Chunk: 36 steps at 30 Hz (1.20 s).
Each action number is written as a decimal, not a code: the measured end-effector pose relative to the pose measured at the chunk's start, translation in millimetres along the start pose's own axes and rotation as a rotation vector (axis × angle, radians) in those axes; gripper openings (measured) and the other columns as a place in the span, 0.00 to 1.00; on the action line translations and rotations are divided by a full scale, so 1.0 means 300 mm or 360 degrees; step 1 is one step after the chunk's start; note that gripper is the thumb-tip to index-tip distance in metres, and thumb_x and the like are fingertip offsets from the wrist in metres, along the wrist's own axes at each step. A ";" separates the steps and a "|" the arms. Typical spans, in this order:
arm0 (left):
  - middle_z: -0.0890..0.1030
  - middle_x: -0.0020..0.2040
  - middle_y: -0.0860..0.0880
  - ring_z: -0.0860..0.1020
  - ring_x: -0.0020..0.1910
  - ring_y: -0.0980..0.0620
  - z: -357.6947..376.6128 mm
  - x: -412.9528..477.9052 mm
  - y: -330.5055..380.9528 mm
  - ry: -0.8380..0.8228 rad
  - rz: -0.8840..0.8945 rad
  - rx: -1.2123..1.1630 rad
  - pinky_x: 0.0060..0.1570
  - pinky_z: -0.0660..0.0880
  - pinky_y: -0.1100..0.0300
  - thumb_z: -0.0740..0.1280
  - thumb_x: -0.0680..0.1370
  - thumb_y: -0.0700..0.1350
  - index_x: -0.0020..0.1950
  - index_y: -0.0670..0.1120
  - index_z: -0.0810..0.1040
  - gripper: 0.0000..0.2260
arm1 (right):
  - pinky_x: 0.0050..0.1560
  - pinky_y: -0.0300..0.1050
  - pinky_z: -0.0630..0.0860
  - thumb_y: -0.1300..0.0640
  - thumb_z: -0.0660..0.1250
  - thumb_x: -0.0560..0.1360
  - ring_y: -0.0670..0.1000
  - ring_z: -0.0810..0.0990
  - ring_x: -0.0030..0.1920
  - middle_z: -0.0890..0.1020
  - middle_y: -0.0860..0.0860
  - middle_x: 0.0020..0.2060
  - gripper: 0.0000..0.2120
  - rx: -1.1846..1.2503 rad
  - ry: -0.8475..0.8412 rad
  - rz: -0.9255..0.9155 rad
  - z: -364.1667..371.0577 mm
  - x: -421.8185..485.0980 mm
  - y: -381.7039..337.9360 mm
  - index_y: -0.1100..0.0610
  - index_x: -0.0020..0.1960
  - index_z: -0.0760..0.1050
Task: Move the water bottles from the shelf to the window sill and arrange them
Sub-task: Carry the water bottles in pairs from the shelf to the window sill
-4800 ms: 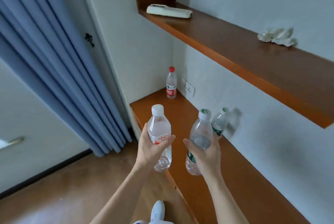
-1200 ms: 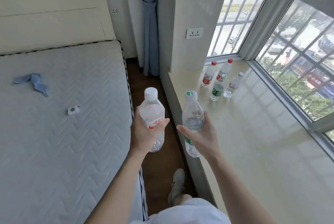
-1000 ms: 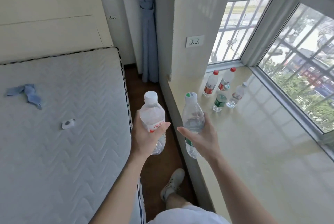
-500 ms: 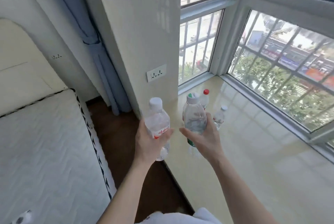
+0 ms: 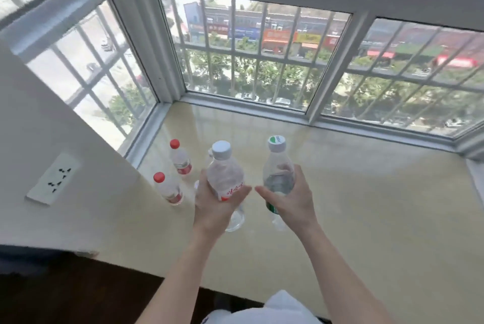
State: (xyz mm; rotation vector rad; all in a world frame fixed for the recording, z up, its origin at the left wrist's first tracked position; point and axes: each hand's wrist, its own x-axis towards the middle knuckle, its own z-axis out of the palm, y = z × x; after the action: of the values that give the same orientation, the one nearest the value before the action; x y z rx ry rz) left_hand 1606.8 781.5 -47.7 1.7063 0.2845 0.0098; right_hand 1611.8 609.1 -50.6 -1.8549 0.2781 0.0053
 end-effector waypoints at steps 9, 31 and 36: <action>0.82 0.48 0.58 0.81 0.52 0.55 0.147 0.117 -0.136 -0.0357 -0.0238 0.0058 0.55 0.78 0.48 0.78 0.62 0.55 0.57 0.56 0.72 0.27 | 0.53 0.46 0.79 0.48 0.83 0.62 0.43 0.82 0.51 0.81 0.37 0.49 0.30 0.0041 0.0280 0.0256 -0.042 -0.018 0.174 0.45 0.58 0.71; 0.80 0.46 0.60 0.77 0.45 0.65 0.479 0.559 -0.701 -0.0193 -0.0053 0.0309 0.43 0.71 0.73 0.81 0.65 0.44 0.55 0.54 0.72 0.25 | 0.54 0.60 0.80 0.54 0.83 0.63 0.49 0.80 0.51 0.81 0.43 0.48 0.30 0.0015 0.0262 0.0206 0.086 0.538 0.853 0.51 0.58 0.71; 0.80 0.46 0.60 0.77 0.45 0.64 0.489 0.600 -0.755 -0.0150 0.0024 0.0368 0.45 0.72 0.71 0.82 0.64 0.45 0.57 0.53 0.73 0.26 | 0.53 0.53 0.80 0.52 0.83 0.62 0.50 0.81 0.51 0.81 0.40 0.48 0.31 -0.0155 0.0343 0.0133 0.112 0.564 0.914 0.42 0.56 0.68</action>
State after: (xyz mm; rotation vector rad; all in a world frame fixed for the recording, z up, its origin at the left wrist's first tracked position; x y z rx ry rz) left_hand 1764.6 702.4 -319.9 1.9323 0.2082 -0.0956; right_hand 1728.0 534.6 -343.7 -1.9412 0.5131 -0.1263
